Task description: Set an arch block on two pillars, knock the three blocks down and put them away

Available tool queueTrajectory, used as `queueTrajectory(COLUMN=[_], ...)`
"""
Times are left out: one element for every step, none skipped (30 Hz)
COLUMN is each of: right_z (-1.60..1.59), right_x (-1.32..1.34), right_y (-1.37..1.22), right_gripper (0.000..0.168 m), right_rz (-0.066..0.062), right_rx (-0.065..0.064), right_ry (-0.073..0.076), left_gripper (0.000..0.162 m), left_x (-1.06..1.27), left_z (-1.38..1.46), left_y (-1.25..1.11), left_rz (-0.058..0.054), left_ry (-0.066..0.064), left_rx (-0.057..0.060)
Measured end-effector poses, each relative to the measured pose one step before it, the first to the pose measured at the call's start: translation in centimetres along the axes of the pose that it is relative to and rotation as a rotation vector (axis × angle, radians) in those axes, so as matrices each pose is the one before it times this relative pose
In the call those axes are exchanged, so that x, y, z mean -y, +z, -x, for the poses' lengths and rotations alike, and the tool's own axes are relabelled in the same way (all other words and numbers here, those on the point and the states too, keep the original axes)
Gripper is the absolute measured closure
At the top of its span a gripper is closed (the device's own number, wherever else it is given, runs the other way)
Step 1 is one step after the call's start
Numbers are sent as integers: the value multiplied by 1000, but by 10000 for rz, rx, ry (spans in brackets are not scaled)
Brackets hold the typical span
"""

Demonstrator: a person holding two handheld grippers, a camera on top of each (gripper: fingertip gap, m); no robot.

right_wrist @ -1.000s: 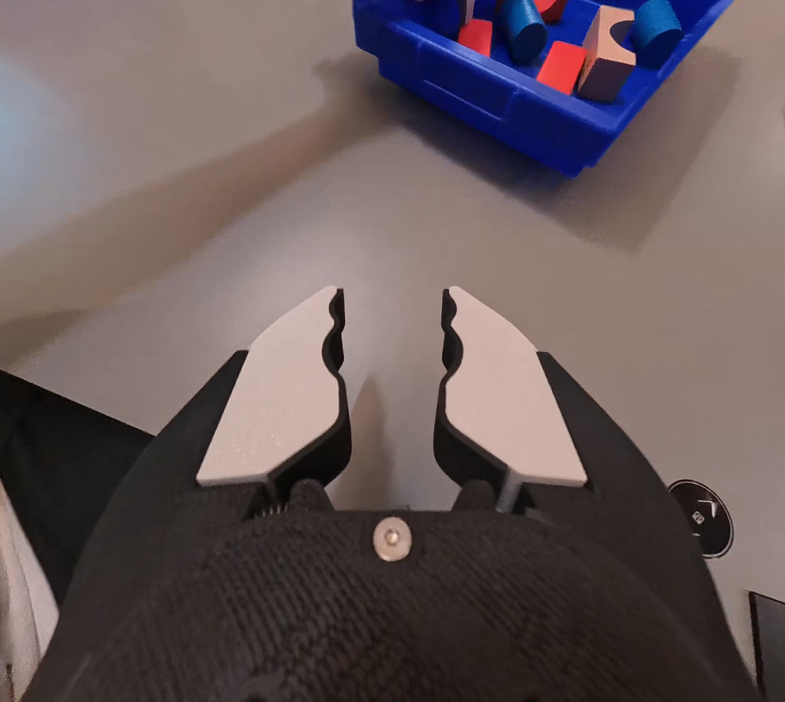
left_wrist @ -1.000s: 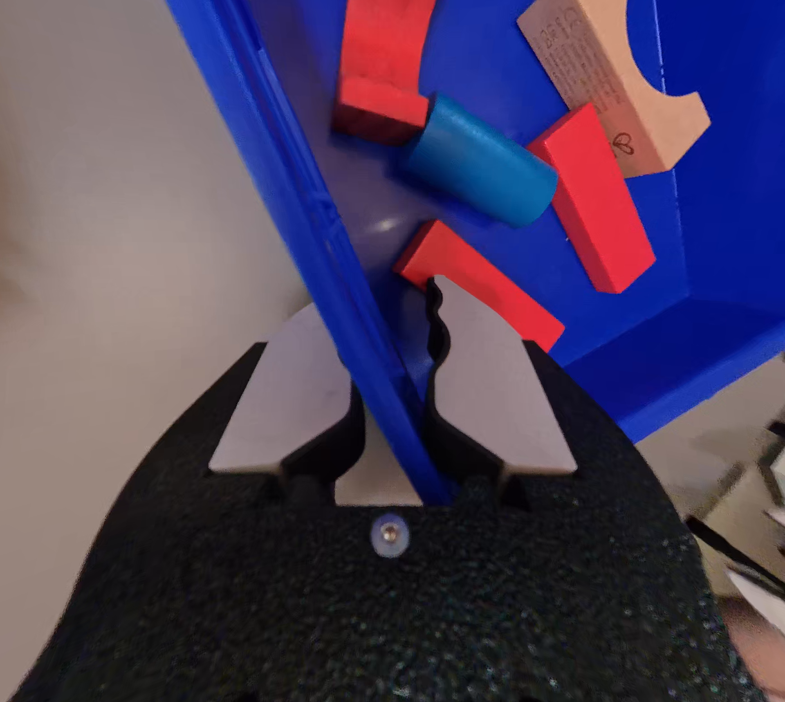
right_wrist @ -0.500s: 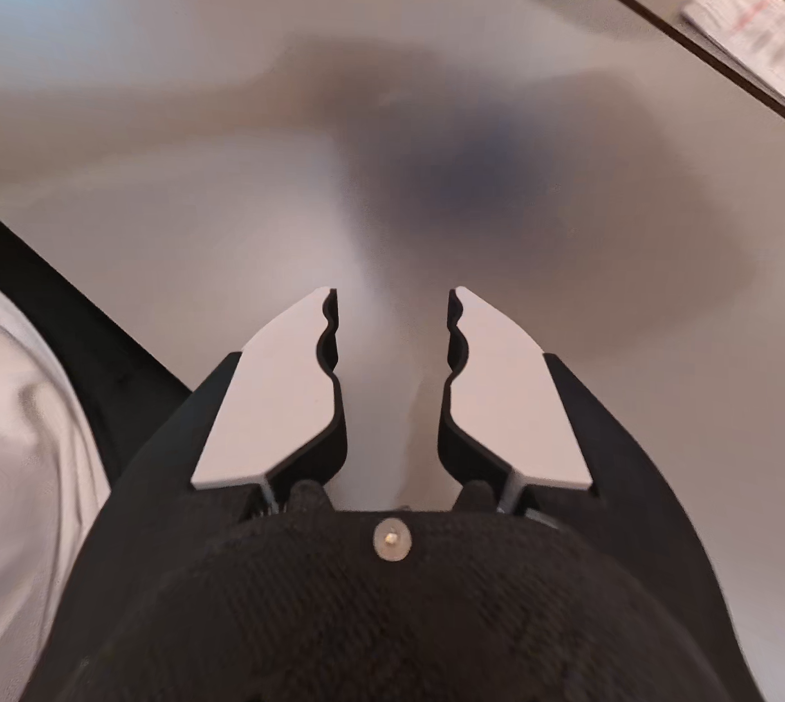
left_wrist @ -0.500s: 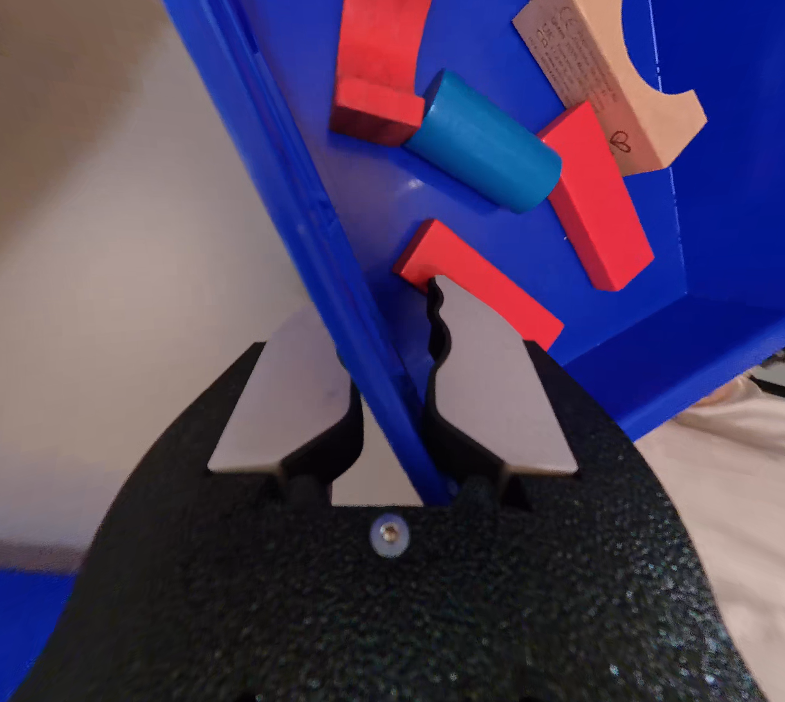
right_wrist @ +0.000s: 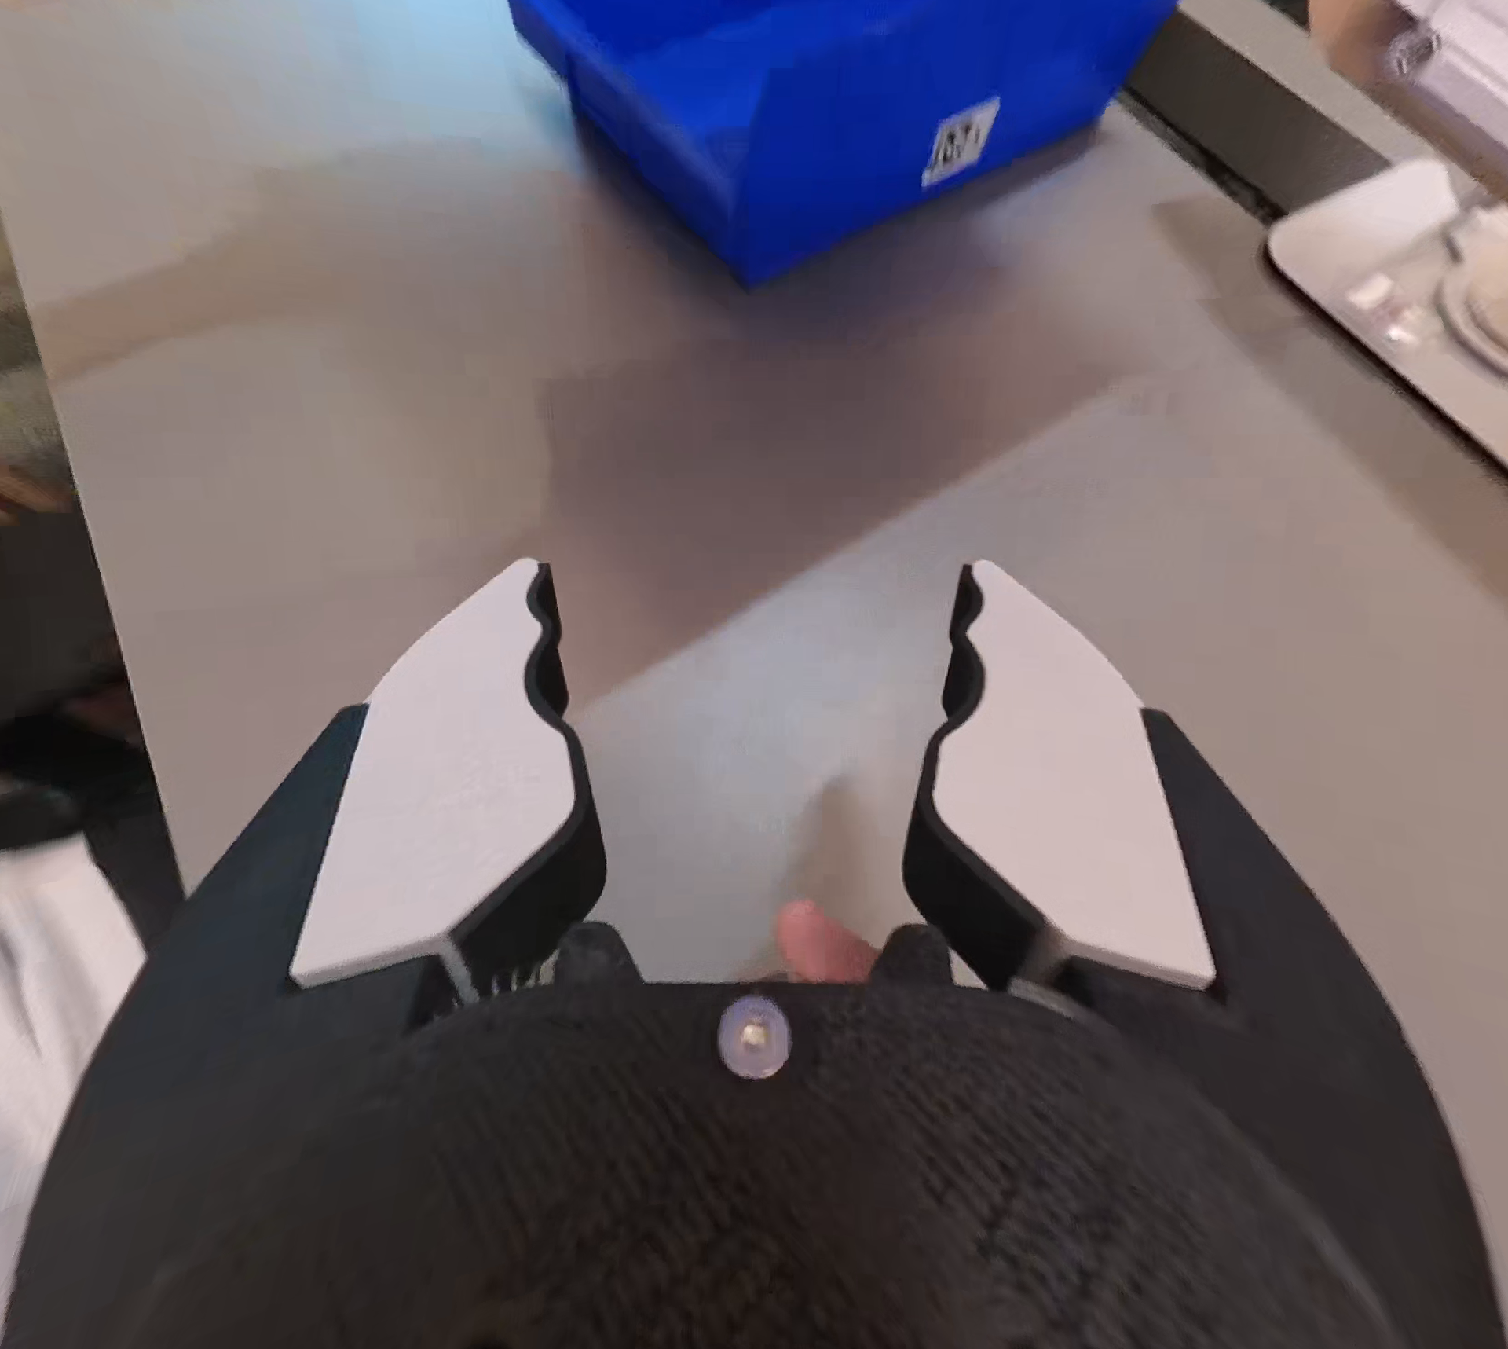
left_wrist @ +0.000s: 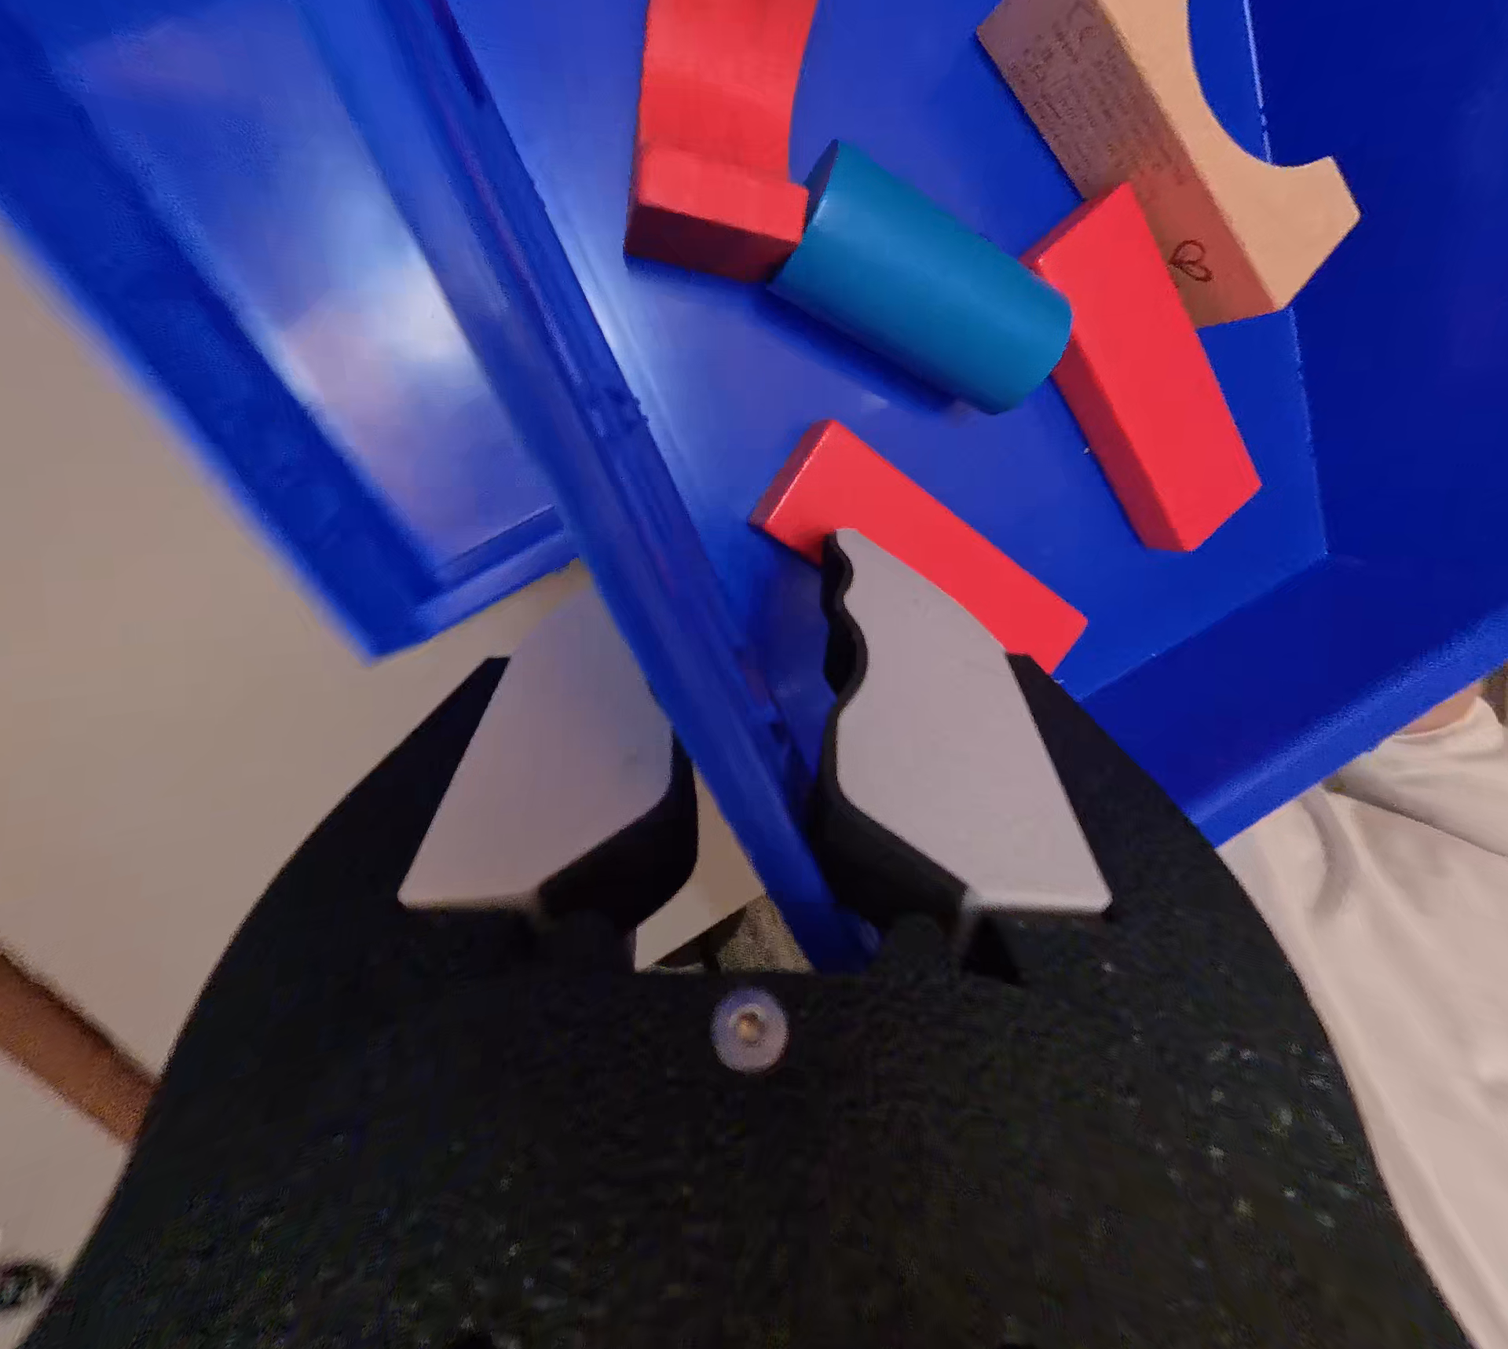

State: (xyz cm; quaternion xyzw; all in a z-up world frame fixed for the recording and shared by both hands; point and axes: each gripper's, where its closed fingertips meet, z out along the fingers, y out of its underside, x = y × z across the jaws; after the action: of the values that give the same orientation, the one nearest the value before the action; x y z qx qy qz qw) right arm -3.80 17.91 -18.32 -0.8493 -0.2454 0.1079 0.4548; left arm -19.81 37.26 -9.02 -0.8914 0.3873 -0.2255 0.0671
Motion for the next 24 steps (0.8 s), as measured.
queueTrajectory(right_z=[-381, -549, -598, -587, -687, -756, -690, -455, -267, -287, -229, -211, -197, -32, 7, -19, -56, -261, -284, -89, -208, -319, -612, -677], right_x=[1671, 1774, 1890, 1761, 1387, 1159, 1041, 827, 597, 643, 581, 324, 87, 42, -54, -265, -387, -364, -324, -244, -71, 105, 200, -23], right_y=[1255, 1233, 1309, 1437, 1527, 1620, 1695, 1719, 1625, 1544, 1518, 1492, 1418, 1285, 1195, 1090, 973, 837, 701, 568, 398, 213, 65, 5], right_gripper=[76, 76, 76, 76, 76, 76, 75, 75, 75, 76, 77, 79, 80, 80, 85, 92, 93, 95, 101, 113, 122, 125, 137, 147], right_rz=[-156, -178, -290, -258, -56, 40, 35, 103, 212, 126, 71, 150, 252, 243, 234, 330, 374, 326, 261, 167, 26, -42, -86, 42], right_rx=[95, -3, -21, 11, -43, -124, -150, -87, -43, -118, -129, -114, -137, -58, -48, -79, -98, -216, -223, -66, -116, -174, -374, -387], right_ry=[315, 367, 367, 367, 446, 434, 414, 358, 247, 225, 168, 44, 143, 186, 64, -51, -85, -47, -77, -71, 130, 220, 207, 69], left_gripper=[132, 132, 132, 132, 132, 132, 132, 132, 132, 132, 132, 132, 132, 132, 132, 132, 132, 132, 132, 132, 132, 132, 132, 132], left_x=[-1138, -1050, -951, -895, -856, -785, -724, -678, -635, -612, -574, -563, -554, -526, -519, -478, -470, -442, -394, -326, -295, -233, -202, -156], left_z=[2076, 2033, 1950, 1836, 1689, 1559, 1448, 1325, 1245, 1172, 1120, 1065, 1005, 953, 910, 850, 765, 692, 625, 574, 514, 417, 329, 262], left_y=[-1043, -938, -841, -761, -686, -586, -496, -414, -336, -274, -203, -135, -89, -55, -1, 13, 30, 22, 24, 21, 32, 54, 61, 78], left_rz=[-79, -84, -83, -72, -68, -72, -79, -80, -71, -56, -44, -19, 2, 14, 21, 20, 29, 33, 16, -9, -12, -13, -21, -19], left_ry=[-417, -393, -364, -349, -344, -307, -269, -249, -224, -205, -196, -188, -184, -178, -160, -152, -149, -128, -111, -98, -74, -65, -78, -70], left_rx=[215, 210, 180, 131, 80, 49, 29, 10, 4, 7, 12, 27, 35, 45, 57, 44, 27, 15, 3, 8, 18, -5, -28, -23])
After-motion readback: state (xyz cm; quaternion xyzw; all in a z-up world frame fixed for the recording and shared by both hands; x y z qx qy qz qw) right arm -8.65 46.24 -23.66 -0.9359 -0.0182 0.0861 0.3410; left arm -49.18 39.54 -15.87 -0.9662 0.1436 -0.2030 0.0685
